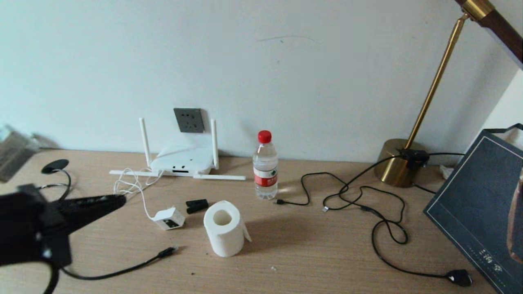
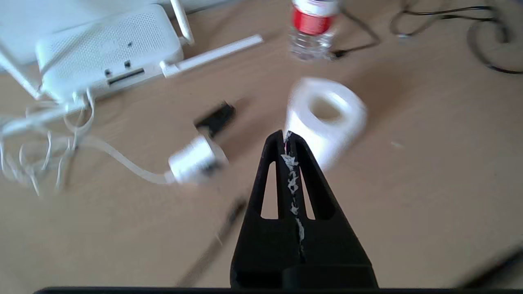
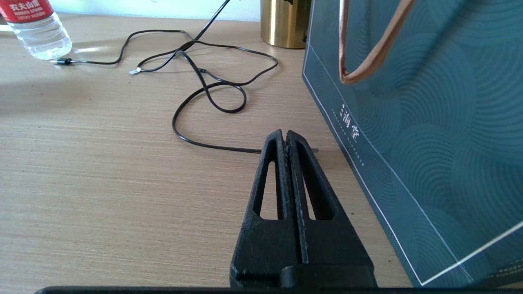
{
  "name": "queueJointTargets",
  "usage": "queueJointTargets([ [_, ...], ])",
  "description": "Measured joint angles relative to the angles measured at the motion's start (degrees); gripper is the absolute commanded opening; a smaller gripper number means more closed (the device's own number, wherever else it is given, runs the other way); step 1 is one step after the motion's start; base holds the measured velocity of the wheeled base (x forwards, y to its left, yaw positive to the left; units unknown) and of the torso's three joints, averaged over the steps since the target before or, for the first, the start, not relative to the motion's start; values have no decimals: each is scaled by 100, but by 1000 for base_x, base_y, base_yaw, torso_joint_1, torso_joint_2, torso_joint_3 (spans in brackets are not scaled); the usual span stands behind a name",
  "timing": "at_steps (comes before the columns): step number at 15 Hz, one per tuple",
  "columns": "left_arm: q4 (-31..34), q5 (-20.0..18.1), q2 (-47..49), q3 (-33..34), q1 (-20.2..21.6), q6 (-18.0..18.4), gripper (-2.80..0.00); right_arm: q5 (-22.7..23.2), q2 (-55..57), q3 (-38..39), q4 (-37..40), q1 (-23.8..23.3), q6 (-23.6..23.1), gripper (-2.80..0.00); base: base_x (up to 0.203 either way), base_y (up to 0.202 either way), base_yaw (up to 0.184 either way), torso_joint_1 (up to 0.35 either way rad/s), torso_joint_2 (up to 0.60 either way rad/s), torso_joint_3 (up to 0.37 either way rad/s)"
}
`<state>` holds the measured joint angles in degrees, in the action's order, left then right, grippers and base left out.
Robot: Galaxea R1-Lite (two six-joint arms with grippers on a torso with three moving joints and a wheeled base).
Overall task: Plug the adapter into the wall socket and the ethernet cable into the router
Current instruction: Pick up plug
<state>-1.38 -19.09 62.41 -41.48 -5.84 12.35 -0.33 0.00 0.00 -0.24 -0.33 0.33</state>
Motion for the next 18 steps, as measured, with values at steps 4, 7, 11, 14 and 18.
queueJointTargets([
  [4,-396,31,1645,-712,272,1085,-280,-2,0,0,0,0,2,-280,0,0,0,0,0,0],
  [7,-497,-371,2421,-884,713,2939,-280,0,0,0,2,0,1,-280,0,0,0,0,0,0],
  [11,357,-1313,3101,-1448,1044,4966,-280,0,0,0,0,0,4,-280,0,0,0,0,0,0],
  [14,1842,-1354,3191,-1891,1047,5879,-280,-2,0,0,1,-2,0,-280,0,0,0,0,0,0],
  [18,3238,-1291,3394,-2580,931,6689,-280,-2,0,0,0,-2,2,-280,0,0,0,0,0,0],
])
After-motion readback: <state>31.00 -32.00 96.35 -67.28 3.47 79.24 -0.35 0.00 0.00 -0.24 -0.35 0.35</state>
